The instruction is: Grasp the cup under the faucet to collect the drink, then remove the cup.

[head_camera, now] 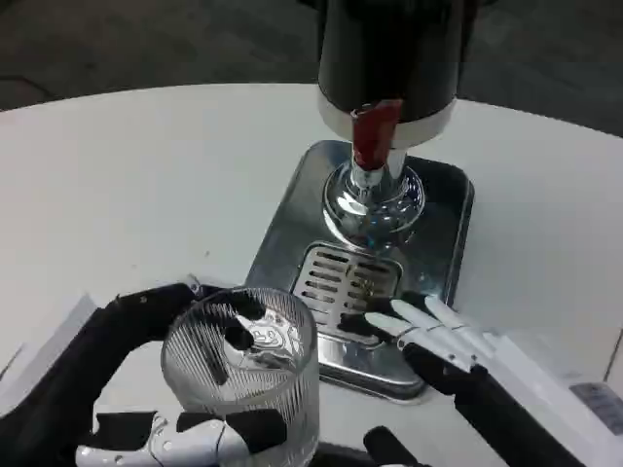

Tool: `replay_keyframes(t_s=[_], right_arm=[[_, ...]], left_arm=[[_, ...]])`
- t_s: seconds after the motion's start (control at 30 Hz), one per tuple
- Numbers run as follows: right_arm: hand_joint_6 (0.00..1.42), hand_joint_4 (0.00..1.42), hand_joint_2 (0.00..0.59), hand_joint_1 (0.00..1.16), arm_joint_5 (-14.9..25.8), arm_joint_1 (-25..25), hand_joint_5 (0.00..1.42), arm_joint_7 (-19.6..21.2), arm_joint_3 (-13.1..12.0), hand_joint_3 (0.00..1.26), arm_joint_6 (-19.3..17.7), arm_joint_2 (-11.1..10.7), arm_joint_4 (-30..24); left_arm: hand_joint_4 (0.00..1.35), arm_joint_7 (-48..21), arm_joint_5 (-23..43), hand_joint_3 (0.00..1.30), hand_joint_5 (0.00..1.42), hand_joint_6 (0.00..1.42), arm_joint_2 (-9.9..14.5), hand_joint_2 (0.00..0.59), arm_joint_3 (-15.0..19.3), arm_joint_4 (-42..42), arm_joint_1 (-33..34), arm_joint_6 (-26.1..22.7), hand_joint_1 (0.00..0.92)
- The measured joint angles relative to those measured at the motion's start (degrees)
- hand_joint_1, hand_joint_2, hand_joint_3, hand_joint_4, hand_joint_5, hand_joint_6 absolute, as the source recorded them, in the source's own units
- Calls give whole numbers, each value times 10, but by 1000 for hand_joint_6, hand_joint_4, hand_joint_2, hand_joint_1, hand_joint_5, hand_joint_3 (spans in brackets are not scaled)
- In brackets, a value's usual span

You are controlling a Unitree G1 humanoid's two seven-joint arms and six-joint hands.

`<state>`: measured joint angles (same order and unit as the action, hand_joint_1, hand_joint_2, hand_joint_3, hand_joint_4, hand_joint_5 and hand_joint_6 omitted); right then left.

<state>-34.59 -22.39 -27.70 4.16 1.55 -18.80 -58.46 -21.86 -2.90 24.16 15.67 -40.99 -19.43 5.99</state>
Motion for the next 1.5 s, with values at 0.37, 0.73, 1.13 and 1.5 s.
replay_keyframes(t_s=[0.37, 0.73, 1.13, 1.5], right_arm=[[0, 62, 486, 532, 0, -2, 0, 0, 2, 155, 1, 0, 0], [0, 62, 486, 532, 0, -6, 0, 0, 5, 155, 2, 2, 0], [0, 62, 486, 532, 0, -13, 0, 0, 7, 155, 3, 4, -2], [0, 62, 486, 532, -1, -10, 0, 0, 11, 155, 6, 7, -2]], left_arm=[[816, 0, 0, 739, 778, 540, 0, 95, 3, 0, 1, 0, 536], [816, 0, 0, 739, 778, 540, 0, 94, 7, 0, -2, 0, 538], [816, 0, 0, 739, 778, 540, 0, 94, 15, 17, 2, 1, 538], [816, 5, -17, 739, 778, 540, 8, 95, 17, 78, 62, 7, 537]])
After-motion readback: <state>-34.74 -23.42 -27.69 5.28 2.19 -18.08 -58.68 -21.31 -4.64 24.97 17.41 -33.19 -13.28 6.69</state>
